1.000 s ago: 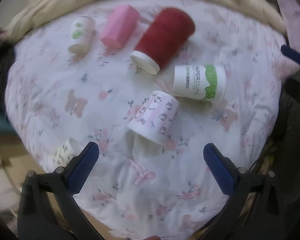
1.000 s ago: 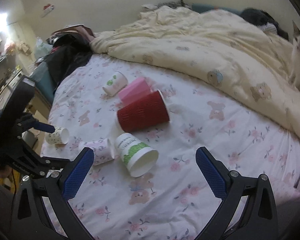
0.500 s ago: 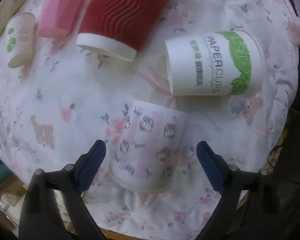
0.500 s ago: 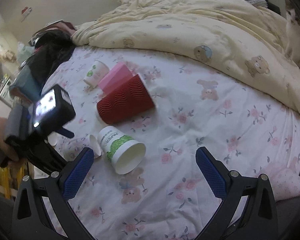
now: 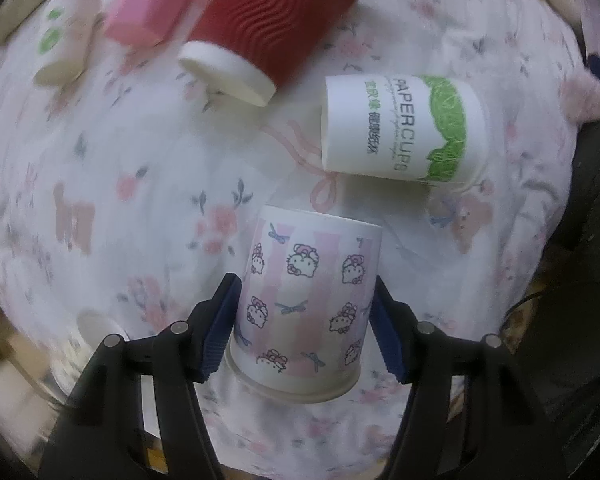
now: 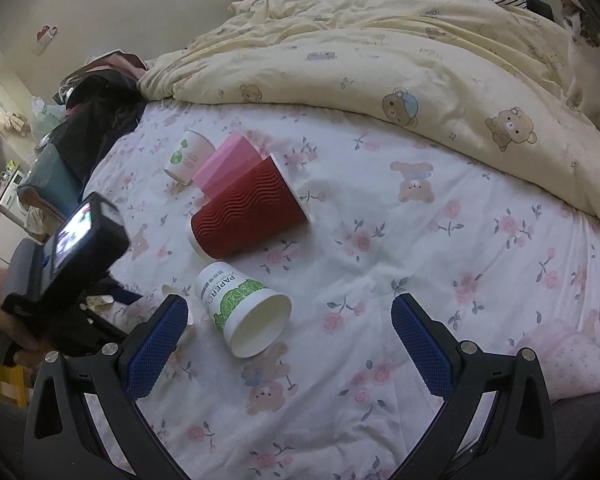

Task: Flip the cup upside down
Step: 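Lift the pink cup with the left gripper and stand it on its base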

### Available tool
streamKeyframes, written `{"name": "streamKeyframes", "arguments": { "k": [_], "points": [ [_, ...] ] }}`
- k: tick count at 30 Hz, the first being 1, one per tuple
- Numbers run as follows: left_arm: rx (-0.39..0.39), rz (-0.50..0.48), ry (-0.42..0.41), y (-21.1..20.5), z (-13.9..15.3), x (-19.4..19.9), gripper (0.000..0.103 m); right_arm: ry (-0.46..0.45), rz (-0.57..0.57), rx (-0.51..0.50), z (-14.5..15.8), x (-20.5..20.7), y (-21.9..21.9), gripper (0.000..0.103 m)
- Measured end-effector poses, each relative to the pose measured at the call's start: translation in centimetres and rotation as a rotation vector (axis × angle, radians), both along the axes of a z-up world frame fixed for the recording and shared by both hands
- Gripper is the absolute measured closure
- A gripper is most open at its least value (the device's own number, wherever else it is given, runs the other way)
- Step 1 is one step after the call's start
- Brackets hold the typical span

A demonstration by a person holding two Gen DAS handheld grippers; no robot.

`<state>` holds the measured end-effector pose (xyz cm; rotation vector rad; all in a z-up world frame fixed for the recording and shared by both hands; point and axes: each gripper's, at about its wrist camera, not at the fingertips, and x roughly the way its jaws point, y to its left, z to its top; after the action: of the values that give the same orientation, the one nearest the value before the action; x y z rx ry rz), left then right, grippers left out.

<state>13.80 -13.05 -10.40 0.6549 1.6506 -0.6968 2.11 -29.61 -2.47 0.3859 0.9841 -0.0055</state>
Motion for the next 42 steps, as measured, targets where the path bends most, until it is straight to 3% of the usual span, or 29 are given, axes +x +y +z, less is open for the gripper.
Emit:
{"name": "streamKeyframes", "arguments": {
  "k": [4,12,17,22,24,30,39,41,42],
  "points": [
    [-0.057,0.133,-0.007,3.0,2.3,-1.5,0.044,-0.014,0.007,-0.003,0.4,-0.3,0.2,0.0],
    [-0.169,0.518,0.011,11.1,5.6,-3.2,0.044,-0.049,0.029,-0.016,1.2,-1.0,1.0,0.0],
    [-0.231,0.806,0.089,13.0,2.1,-3.7,0.044,-0.059,0.04,-0.011,1.5,-1.7,1.1,0.0],
    [-0.261,0.994,0.166,12.0,-1.1,-7.3,0.043,-0.054,0.051,-0.021,1.5,-2.0,1.2,0.0],
    [-0.254,1.026,0.199,11.8,-2.1,-8.4,0.043,-0.057,0.048,-0.013,1.5,-2.1,1.2,0.0],
    [-0.21,1.142,0.169,12.2,-2.9,-9.5,0.043,-0.075,0.047,0.007,2.0,-2.5,1.1,0.0],
    [-0.153,1.166,0.134,10.4,-4.4,-9.5,0.042,-0.064,0.037,0.018,2.1,-2.5,0.8,0.0],
    [-0.151,1.168,0.137,10.2,-4.5,-9.4,0.039,-0.062,0.04,0.017,2.1,-2.5,0.9,0.0],
    [-0.152,1.167,0.14,10.2,-4.4,-9.5,0.029,-0.061,0.042,0.017,2.1,-2.4,0.8,0.0]
  ]
}}
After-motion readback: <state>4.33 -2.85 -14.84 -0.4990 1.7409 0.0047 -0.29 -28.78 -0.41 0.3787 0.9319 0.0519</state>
